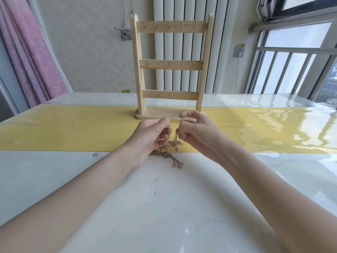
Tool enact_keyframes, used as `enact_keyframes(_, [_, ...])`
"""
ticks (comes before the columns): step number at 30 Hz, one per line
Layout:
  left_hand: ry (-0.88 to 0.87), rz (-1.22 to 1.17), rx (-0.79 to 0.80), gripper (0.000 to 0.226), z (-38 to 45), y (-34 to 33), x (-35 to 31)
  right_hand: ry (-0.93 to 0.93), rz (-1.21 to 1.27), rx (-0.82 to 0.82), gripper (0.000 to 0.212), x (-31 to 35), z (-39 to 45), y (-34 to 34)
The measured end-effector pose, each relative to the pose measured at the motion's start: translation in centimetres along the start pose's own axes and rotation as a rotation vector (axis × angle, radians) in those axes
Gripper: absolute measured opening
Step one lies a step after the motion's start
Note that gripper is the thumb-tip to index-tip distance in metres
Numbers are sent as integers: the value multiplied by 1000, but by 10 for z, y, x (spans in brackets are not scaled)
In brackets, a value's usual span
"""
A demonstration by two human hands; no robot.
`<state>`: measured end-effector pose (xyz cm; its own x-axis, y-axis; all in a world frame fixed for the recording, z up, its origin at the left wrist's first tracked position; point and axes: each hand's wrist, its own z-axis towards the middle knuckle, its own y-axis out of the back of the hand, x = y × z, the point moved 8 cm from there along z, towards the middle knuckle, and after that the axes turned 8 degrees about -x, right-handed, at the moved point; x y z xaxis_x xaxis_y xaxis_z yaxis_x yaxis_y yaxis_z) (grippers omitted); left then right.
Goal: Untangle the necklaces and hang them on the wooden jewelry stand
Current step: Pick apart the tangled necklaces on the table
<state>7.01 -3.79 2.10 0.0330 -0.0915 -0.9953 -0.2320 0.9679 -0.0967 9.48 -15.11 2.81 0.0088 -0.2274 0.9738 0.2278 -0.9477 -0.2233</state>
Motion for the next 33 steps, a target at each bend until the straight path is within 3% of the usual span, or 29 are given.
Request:
enact_keyframes(3, [-88, 43, 28, 18, 1, 3, -9, -115, 172, 25, 30, -3, 3, 1])
enact_keyframes(8, [-220, 178, 79, 17, -2, 1, -18, -140, 190, 33, 32, -5, 3, 1])
enact_keyframes(14, [-350, 278, 101, 23, -4, -2, -24, -129, 124, 25, 32, -7, 4, 3])
enact_keyframes(20, [-575, 570, 80, 29, -7, -6, -29, -86, -75, 3, 29, -10, 4, 5])
enact_keyframes(33, [-609, 631, 57, 35, -10, -8, -27, -101, -86, 21, 28, -15, 2, 2])
